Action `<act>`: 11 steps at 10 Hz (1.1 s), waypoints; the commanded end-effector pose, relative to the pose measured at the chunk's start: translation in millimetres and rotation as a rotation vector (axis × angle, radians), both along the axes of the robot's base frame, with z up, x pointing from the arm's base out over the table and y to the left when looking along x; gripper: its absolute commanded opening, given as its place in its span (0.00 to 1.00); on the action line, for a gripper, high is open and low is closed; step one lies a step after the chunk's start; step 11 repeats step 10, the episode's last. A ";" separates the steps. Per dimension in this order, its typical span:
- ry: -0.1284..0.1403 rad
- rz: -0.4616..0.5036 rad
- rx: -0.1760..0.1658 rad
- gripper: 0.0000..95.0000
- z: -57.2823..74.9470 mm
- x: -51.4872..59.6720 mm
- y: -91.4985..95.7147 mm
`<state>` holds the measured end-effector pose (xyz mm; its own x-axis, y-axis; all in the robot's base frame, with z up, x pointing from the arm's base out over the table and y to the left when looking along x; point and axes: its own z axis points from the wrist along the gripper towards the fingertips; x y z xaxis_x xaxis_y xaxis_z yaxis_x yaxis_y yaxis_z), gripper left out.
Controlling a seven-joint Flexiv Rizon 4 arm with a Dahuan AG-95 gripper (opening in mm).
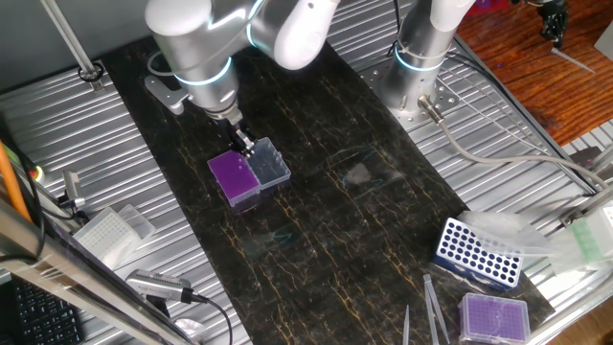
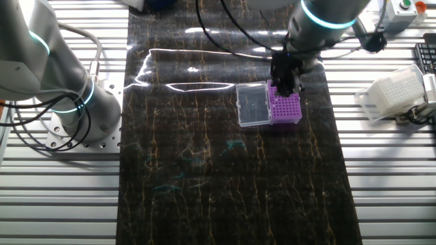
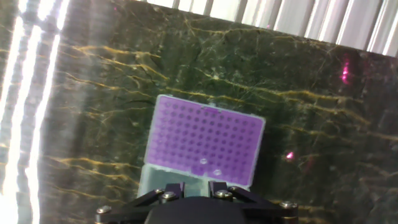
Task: Insert a small pipette tip into the holder for small pipette tips
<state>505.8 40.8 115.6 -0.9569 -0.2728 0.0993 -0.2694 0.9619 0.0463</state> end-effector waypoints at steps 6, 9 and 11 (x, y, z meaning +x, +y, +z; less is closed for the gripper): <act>0.002 -0.031 -0.073 0.20 1.6 -7.2 3.9; 0.001 -0.040 -0.076 0.20 1.4 -7.4 3.8; 0.001 -0.037 -0.075 0.20 1.4 -7.4 3.8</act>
